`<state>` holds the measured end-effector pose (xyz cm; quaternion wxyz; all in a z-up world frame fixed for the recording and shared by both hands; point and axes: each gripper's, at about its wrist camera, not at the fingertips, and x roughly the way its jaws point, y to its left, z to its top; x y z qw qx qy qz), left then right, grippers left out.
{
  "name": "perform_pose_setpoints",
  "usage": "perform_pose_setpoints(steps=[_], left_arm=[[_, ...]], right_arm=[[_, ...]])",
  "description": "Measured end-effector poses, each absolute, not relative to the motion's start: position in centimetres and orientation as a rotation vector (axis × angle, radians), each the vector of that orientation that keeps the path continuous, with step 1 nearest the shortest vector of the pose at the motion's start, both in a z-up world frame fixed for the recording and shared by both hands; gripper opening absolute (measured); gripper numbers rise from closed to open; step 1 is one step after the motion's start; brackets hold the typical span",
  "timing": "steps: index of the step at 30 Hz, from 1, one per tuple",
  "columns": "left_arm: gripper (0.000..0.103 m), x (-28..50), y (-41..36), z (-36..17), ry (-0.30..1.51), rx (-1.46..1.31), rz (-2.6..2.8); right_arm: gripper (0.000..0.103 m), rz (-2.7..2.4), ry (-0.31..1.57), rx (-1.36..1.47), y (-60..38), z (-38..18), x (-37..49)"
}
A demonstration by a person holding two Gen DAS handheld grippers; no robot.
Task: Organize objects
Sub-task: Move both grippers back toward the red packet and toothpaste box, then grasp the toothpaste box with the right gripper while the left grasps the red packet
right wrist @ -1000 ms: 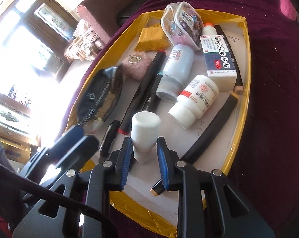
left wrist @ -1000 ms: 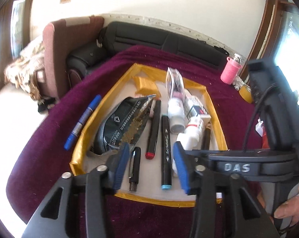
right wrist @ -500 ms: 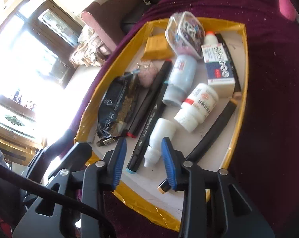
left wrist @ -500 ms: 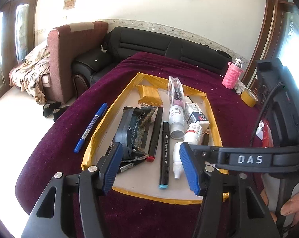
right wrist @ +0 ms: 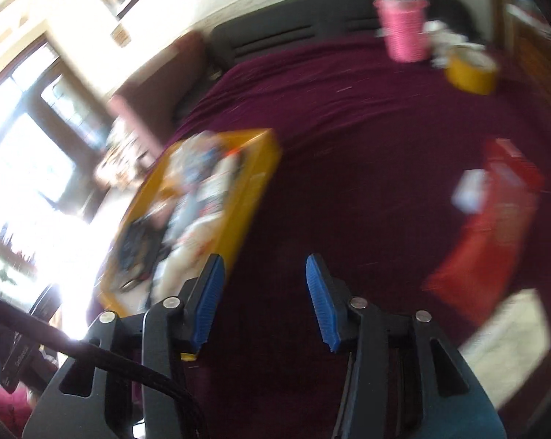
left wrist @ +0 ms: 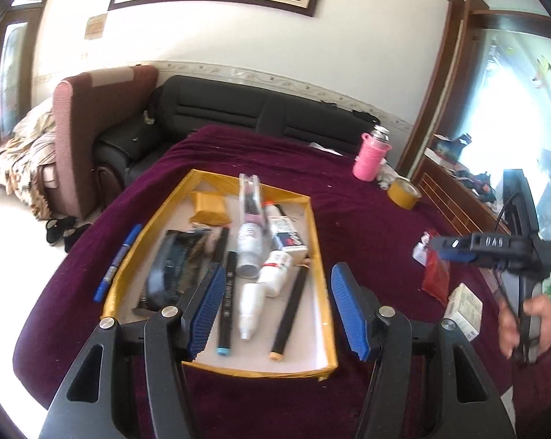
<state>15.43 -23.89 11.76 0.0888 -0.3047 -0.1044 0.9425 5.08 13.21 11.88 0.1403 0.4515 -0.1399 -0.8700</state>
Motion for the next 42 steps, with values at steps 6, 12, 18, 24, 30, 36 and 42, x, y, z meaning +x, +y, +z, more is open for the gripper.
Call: perform_pose_setpoints(steps=[6,12,18,24,30,36,42], left_arm=[[0.054,13.9,-20.9,10.7,-0.325,-0.963,2.723],[0.054,13.6,-18.9,10.5,-0.281,-1.0,2.699],[0.054,13.7,-18.2,10.6,-0.257,-1.016,2.696],[0.054,13.4,-17.6,10.2,-0.239,-1.021,2.668],[0.054,12.1,-16.8,9.1,-0.282,-1.067,2.61],[0.054,12.3,-16.4,9.5,-0.247,-1.06,2.618],[0.054,11.9,-16.2,9.1,-0.257,-1.093,2.6]], right_arm=[[0.055,-2.717,-0.606,1.455,24.6,10.6,2.3],[0.057,-2.451,-0.812,1.566,25.3,5.5,-2.1],[0.057,-2.172,-0.485,1.319,15.1,8.7,-2.7],[0.058,-2.586,-0.425,1.421,20.0,10.5,-2.5],[0.058,-2.432,-0.752,1.614,25.8,5.2,-3.6],[0.062,-2.299,-0.732,1.543,22.2,4.3,-4.5],[0.062,-2.178,-0.632,1.364,17.3,7.1,-5.3]])
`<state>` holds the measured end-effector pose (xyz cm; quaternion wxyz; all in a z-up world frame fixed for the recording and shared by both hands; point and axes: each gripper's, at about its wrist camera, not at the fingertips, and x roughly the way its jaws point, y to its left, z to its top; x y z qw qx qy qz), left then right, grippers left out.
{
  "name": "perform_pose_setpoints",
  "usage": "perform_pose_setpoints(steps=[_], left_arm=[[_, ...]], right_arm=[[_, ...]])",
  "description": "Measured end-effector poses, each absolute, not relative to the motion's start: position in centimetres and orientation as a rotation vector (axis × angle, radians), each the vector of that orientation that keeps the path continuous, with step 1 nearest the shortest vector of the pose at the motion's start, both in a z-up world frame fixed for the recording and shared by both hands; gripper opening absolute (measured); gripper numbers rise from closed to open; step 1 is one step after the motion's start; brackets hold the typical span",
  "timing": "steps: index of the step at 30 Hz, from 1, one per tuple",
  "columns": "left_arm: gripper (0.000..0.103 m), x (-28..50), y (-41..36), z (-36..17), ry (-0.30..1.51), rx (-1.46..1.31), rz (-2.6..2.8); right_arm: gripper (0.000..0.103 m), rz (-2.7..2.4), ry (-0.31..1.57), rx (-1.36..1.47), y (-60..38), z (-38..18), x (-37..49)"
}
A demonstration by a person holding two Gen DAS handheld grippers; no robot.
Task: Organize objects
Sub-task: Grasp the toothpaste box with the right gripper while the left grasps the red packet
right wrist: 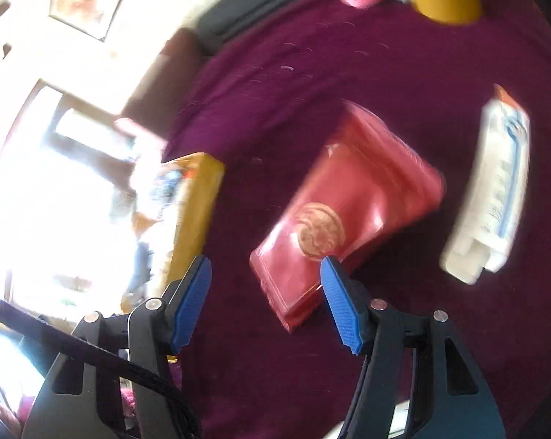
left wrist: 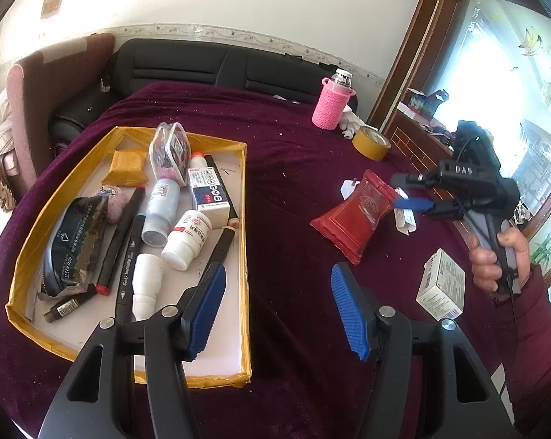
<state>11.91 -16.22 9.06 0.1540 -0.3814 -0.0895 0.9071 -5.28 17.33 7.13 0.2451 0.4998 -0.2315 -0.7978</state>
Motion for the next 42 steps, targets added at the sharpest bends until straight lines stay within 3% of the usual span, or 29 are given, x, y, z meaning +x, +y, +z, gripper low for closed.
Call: perform_pose_setpoints(steps=[6,19,21,23,24,30,35,39,42], left_arm=[[0.054,11.3,-15.4,8.4,-0.249,-1.108,2.563],[0.054,8.3,-10.1,9.5,-0.107,-1.126,2.483],[0.055,7.2,-8.1,9.6,-0.025,-1.118,2.477],[0.055,5.9,-5.9,9.3,0.063,-1.117,2.454],[0.055,5.1,-4.5,8.9,0.117,-1.12,2.431],[0.054,1.5,2.5,6.3,0.53,-1.063,2.314],[0.055,-0.7,6.1,3.8,0.757,-1.039,2.238],[0.063,-3.0,7.4,1.8,0.738,-1.121,2.2],[0.071,-4.1,7.5,1.6,0.616,-1.158,2.206]], right_arm=[[0.062,-2.661,-0.529,1.602,23.5,6.7,-5.8],[0.06,-2.684,-0.274,1.852,23.6,2.2,-9.8],[0.035,-2.702,-0.207,1.856,23.8,2.4,-9.9],[0.022,-2.686,-0.222,1.853,24.4,2.5,-9.4],[0.021,-2.672,-0.23,1.854,24.9,2.5,-9.3],[0.021,-2.647,-0.251,1.837,27.3,2.8,-6.9],[0.021,-2.631,-0.276,1.821,28.5,2.7,-5.9],[0.021,-2.613,-0.305,1.796,28.9,2.6,-6.1],[0.021,-2.625,-0.278,1.783,28.6,2.6,-5.9]])
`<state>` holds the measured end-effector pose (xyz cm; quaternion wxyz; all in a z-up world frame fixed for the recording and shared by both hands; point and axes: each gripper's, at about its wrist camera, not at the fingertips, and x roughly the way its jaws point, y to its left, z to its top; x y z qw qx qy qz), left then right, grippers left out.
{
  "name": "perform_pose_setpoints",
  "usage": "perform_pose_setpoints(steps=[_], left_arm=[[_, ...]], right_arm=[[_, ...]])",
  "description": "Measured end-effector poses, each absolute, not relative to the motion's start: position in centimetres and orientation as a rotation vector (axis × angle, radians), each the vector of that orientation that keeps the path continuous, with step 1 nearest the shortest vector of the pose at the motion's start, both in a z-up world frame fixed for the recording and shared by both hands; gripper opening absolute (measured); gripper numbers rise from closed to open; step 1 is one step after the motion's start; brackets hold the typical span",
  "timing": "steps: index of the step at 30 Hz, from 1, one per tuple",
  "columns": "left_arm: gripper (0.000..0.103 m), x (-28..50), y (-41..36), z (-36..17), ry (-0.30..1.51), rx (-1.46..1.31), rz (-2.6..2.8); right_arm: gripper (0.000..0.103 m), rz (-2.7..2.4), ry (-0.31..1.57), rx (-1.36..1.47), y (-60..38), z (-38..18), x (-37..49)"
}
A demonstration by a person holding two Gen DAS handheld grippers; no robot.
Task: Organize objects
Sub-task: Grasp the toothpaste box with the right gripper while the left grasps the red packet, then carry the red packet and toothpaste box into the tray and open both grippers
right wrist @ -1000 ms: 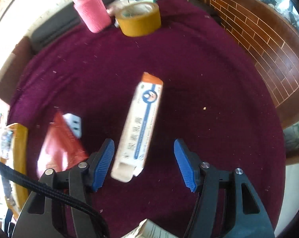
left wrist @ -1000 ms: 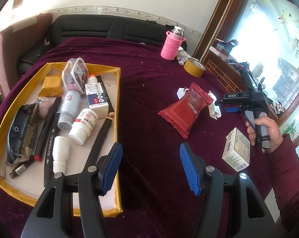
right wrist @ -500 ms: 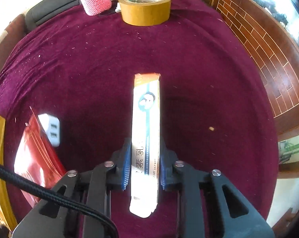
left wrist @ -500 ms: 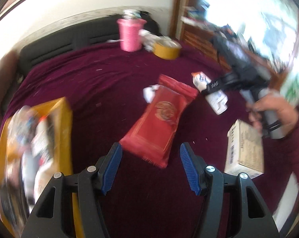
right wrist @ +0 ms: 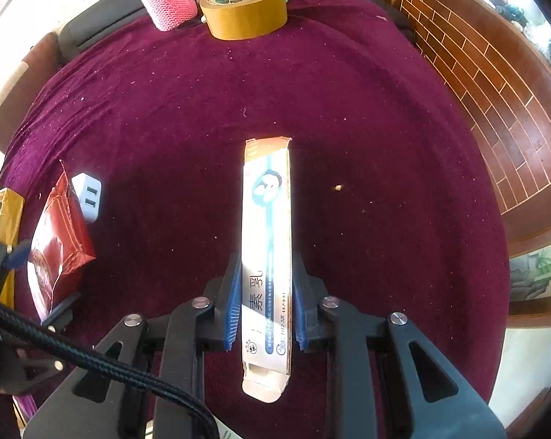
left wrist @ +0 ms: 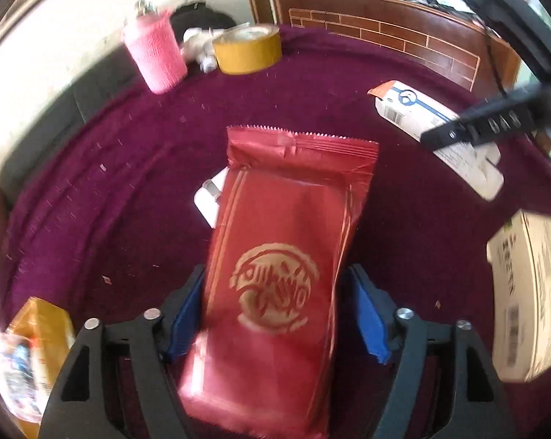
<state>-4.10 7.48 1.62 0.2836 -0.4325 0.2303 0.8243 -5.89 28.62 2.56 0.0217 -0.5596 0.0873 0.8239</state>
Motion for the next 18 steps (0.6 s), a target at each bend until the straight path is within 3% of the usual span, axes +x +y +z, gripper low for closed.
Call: perform_pose_setpoints(steps=[4,5,8,18], left_arm=[[0.069,-4.3,7.5,1.4,0.537,-1.182,2.231],[0.059,-4.3,7.3,1.5,0.509,-1.194,2.227],[0.047,-4.2,6.6,1.8,0.438,-1.224,2.23],[0.045,-2.1,2.9,4.3,0.168,-1.208,2.251]], right_arm=[[0.021,2.561,0.251,-1.717,28.4,2.6,-5.9],[0.021,2.565,0.243,-1.712,28.3,2.5,-5.8],[0.021,2.579,0.219,-1.685,28.1,2.5,-5.6],[0.016,2.634,0.418,-1.638,29.4,3.3,-3.9]])
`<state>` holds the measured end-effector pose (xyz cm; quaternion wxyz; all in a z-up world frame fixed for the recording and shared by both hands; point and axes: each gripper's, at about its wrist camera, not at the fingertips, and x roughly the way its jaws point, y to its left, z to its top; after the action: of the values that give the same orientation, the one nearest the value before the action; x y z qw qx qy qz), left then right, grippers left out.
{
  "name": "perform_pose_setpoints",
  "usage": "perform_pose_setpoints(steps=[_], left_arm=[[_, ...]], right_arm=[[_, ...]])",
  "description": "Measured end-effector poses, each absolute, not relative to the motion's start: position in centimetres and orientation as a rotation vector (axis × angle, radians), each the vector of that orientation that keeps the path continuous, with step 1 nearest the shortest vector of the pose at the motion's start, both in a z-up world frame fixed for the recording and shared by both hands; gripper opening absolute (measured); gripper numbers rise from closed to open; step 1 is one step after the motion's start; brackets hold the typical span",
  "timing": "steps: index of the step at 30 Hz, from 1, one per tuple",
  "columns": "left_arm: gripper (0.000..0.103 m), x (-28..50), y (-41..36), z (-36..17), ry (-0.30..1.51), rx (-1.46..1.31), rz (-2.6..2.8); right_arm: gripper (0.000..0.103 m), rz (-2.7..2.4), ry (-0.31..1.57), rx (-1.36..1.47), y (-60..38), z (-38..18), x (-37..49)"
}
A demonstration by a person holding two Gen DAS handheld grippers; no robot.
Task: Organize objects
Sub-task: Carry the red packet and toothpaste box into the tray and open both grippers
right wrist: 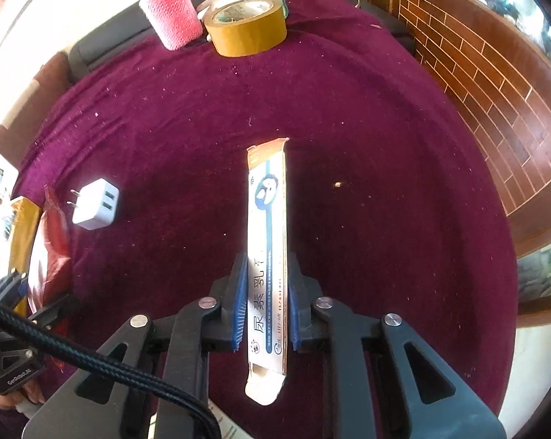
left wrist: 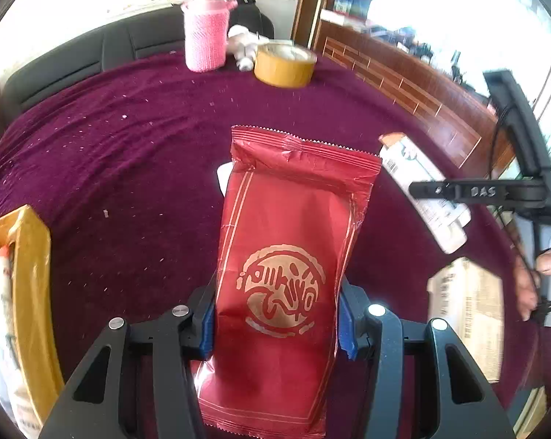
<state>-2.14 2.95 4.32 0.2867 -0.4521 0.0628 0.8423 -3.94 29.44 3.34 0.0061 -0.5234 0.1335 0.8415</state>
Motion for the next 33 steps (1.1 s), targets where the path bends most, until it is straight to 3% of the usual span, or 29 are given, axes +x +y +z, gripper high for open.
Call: perform_pose_setpoints(steps=[15,33], left_arm=[[0.045,2.4,-5.4,9.4,-0.09,-1.115,2.341],[0.046,3.0,-22.5,8.9,-0.248,-1.253,2.643]], right_arm=[[0.015,2.772,0.584,-1.581,26.7,7.9,-0.5],[0.015,3.036,0.54,-1.805,8.2,10.6,0.3]])
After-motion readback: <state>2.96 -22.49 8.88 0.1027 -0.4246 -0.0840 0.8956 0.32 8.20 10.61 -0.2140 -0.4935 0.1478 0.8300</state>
